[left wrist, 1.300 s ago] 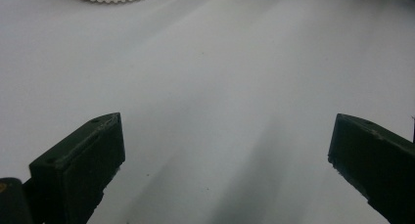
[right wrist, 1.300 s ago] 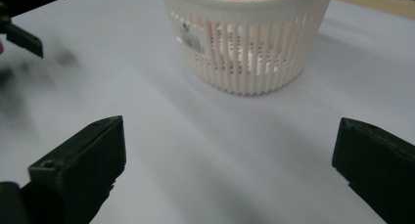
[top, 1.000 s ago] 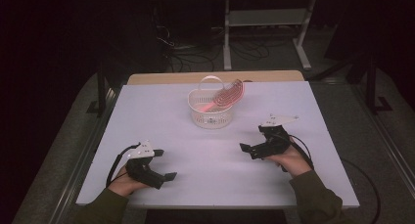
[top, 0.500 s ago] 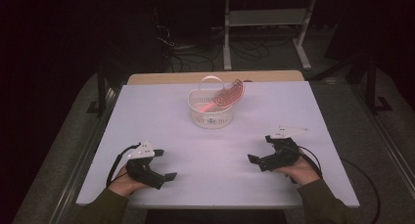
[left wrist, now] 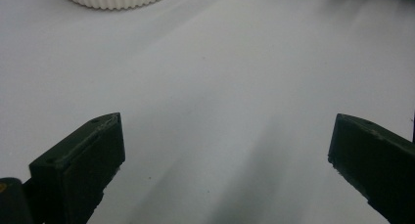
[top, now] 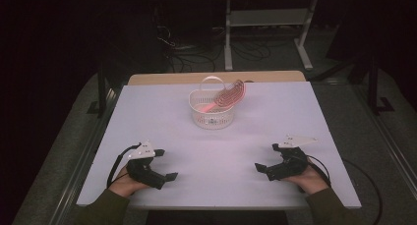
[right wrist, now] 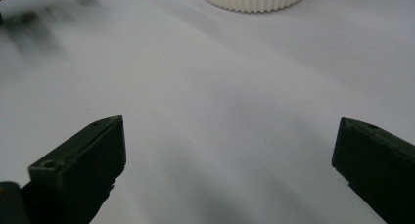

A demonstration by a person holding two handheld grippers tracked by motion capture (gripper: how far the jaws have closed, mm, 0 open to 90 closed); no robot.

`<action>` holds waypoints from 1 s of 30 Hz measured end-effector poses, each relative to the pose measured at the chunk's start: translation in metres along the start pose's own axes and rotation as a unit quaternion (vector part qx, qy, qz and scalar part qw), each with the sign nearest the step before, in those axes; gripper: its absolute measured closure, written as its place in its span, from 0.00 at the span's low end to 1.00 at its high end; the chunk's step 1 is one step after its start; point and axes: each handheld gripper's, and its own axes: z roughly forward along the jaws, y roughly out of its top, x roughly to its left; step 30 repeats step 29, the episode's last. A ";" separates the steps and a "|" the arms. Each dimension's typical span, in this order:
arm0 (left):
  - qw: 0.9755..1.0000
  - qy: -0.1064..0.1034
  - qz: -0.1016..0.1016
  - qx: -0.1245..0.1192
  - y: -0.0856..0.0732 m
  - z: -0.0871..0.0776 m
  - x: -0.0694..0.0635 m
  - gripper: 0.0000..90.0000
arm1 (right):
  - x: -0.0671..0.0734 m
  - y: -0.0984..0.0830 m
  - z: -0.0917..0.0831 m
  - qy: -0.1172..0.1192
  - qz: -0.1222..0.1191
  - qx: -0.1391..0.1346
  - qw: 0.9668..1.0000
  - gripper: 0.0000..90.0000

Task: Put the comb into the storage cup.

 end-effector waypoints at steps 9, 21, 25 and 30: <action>1.000 0.000 0.000 -0.002 0.000 -0.001 0.000 0.00 | 0.005 -0.007 -0.003 0.001 0.000 0.009 1.000 0.00; 1.000 0.000 0.002 0.000 0.000 -0.001 0.000 0.00 | 0.005 -0.012 -0.002 -0.008 -0.008 0.029 1.000 0.00; 1.000 0.000 0.002 0.000 0.000 0.000 0.000 0.00 | 0.005 -0.012 -0.002 -0.008 -0.006 0.029 1.000 0.00; 1.000 0.000 0.001 0.000 0.000 0.000 0.000 0.00 | 0.005 -0.012 -0.003 -0.008 -0.007 0.028 1.000 0.00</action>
